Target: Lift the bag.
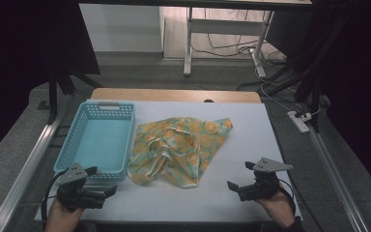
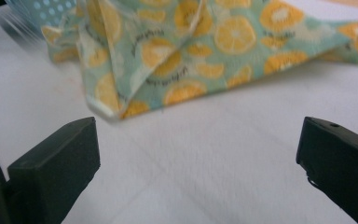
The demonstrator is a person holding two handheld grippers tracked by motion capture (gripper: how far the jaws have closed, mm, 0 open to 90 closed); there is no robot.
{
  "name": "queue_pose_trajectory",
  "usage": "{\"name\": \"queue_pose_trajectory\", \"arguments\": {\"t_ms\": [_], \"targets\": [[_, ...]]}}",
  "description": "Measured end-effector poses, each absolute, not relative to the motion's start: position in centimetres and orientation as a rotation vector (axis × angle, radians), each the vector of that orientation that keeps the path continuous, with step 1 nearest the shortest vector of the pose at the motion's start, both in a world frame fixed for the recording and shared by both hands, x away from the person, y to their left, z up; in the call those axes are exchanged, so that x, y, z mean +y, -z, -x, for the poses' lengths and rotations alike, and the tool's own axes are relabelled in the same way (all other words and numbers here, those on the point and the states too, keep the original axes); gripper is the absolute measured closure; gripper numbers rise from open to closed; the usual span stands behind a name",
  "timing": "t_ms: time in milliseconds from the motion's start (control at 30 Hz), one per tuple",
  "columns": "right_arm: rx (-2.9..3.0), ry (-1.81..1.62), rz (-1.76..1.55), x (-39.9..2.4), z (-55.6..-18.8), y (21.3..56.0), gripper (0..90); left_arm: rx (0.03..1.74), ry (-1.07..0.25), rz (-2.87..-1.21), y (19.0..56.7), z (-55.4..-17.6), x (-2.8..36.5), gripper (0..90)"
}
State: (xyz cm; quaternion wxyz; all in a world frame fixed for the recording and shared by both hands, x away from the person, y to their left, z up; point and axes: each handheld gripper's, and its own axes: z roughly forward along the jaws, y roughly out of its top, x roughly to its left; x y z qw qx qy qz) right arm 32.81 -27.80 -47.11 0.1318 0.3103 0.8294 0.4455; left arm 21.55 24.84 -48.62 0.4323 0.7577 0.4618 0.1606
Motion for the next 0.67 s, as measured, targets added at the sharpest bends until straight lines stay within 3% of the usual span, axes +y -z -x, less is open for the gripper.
{"name": "queue_pose_trajectory", "arguments": {"t_ms": [267,667], "targets": [[2.385,-1.243,-0.952,-29.5,-30.4,48.6,0.2,1.246,-0.445,-1.913,50.9,-18.8,26.2,0.0],[2.398,-1.141,-1.018,-30.7,-29.0,49.9,0.2,1.329,-0.406,-1.923,51.8,-18.6,27.2,0.0]]}}
